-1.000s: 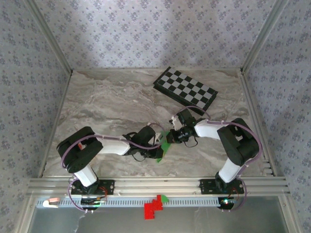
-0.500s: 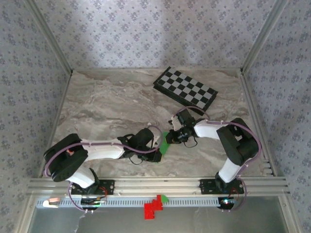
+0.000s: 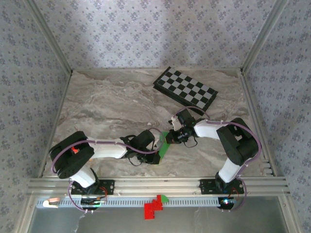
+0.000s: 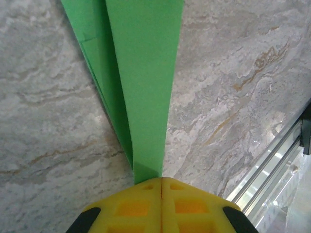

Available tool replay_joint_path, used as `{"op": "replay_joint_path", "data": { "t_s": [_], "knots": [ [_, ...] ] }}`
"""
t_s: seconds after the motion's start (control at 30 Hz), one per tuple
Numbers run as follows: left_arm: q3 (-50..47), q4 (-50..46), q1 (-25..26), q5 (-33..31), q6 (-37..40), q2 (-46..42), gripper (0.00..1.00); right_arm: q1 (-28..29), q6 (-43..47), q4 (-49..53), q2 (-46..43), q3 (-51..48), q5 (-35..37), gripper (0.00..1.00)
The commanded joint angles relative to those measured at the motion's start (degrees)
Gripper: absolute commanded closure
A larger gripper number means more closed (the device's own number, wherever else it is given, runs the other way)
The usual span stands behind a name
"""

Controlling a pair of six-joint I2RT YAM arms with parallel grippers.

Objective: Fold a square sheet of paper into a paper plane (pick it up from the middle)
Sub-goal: Fold the wing for the fifth time at the center of the table.

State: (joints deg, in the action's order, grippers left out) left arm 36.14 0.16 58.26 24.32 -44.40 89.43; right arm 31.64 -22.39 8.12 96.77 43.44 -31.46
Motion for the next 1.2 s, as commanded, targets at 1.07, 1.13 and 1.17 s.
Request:
{"op": "replay_joint_path", "data": {
  "t_s": [1.07,1.13,1.17],
  "knots": [
    [-0.48,1.45,-0.43,2.84,0.15,2.24,0.93,0.21,0.17,5.81,5.10,-3.01,8.08,0.89],
    [0.06,0.09,-0.41,2.13,0.74,0.50,0.93,0.23,0.11,5.85,5.01,-2.92,8.08,0.89],
    [0.53,-0.84,-0.43,1.76,1.12,-0.66,0.93,0.18,0.22,5.88,5.01,-2.86,8.17,0.89]
  ]
}}
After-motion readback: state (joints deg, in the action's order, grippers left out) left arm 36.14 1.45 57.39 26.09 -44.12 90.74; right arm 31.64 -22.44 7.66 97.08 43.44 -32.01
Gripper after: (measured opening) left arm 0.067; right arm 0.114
